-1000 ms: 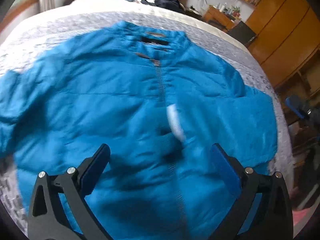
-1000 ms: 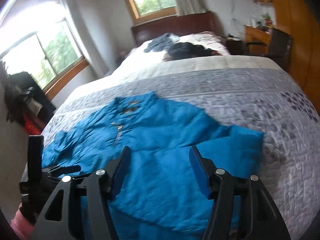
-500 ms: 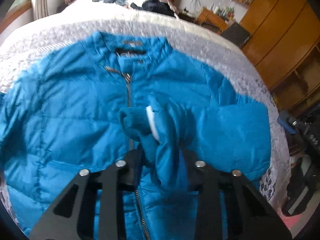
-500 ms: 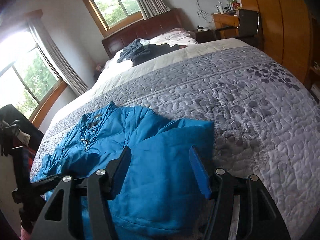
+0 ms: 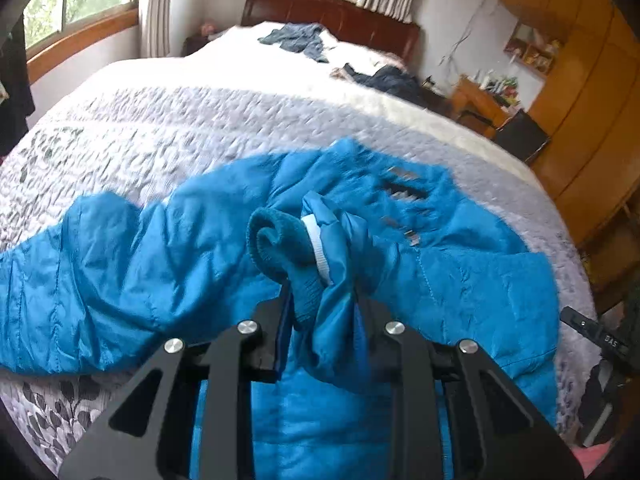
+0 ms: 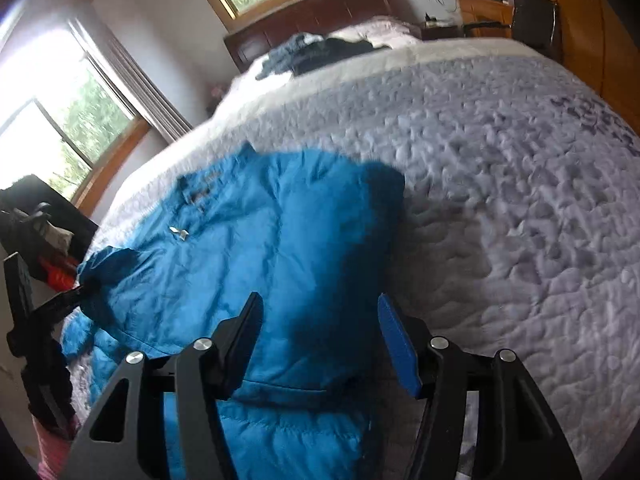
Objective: Fold large clothes
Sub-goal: 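Fold the held sleeve with the left tool across the jacket body over the first sleeve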
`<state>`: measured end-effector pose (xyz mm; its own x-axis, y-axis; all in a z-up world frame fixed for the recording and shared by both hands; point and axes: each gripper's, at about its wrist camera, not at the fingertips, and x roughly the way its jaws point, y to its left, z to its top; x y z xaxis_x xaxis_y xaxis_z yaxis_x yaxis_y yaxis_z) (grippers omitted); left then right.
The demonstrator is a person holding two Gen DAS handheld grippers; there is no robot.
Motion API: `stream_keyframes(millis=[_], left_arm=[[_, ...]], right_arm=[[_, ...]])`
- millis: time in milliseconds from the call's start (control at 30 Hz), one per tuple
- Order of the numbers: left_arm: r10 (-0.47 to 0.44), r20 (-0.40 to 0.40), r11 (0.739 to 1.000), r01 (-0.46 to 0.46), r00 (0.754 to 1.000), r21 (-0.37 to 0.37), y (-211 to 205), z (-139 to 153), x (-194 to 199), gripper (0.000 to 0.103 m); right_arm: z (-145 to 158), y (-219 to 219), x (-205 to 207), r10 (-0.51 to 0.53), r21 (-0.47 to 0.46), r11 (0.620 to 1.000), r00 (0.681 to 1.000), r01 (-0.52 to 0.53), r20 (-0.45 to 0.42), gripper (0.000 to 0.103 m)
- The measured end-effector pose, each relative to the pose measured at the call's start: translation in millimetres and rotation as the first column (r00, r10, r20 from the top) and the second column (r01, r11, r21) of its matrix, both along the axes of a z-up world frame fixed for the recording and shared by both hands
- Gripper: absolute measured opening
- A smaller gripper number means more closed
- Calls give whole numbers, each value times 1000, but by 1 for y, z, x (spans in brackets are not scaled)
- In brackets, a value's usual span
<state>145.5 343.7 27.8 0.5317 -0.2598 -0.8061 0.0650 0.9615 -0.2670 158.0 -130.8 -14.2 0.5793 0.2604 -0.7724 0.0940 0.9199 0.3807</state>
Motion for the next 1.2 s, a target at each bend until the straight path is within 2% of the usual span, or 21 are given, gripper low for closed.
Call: stream_keyframes(millis=[67,167,367,467,567,667,733,833,900,967,1033,1200], left_arm=[[5,-31,1000,-5,1000,-5,8,-14,4,26],[7,-41,1000,-7,999,-3,14,-28,8,34],[10,-42,1000,-10,999,0,22,-31,8,49],[49,11,999,-48,999,-8,39,-11,-1,51],[72,85,997,-73,994,14,46,14,-12,55],[18,98,1000,-18,995,-7,30,28,-16,55],[-30,90,1000,30,996,-8,15,28,-15,57],[-64,42,998,64,997,-10,-6,12,-4,57],[-64,9,998,64,998,9,-11,-3,3,57],[-58,-23,998,58,998,31,-12,-20,10,57],[-70,-23,997,71,997,42,-11,-28,14,57],[-85,7,994,85,996,64,-14,-36,12,57]], right_arm=[[-13,4,4,-5,-18,1000,999,5,-41,59],[-26,3,9,-13,-22,1000,997,11,-75,59],[-35,8,12,-17,-59,998,996,12,-82,61],[-23,8,9,-34,-86,996,997,28,-71,61],[10,17,-3,-49,-152,987,999,49,5,61],[36,42,-6,13,-161,987,999,-6,46,61],[42,63,0,82,-136,988,996,-78,25,61],[33,87,17,130,-115,984,991,-133,-30,61],[19,96,30,116,-136,983,991,-125,-69,61],[5,98,36,109,-118,986,989,-121,-103,61],[-13,98,41,108,-119,985,985,-124,-134,61],[-29,101,40,129,-155,977,985,-147,-118,61]])
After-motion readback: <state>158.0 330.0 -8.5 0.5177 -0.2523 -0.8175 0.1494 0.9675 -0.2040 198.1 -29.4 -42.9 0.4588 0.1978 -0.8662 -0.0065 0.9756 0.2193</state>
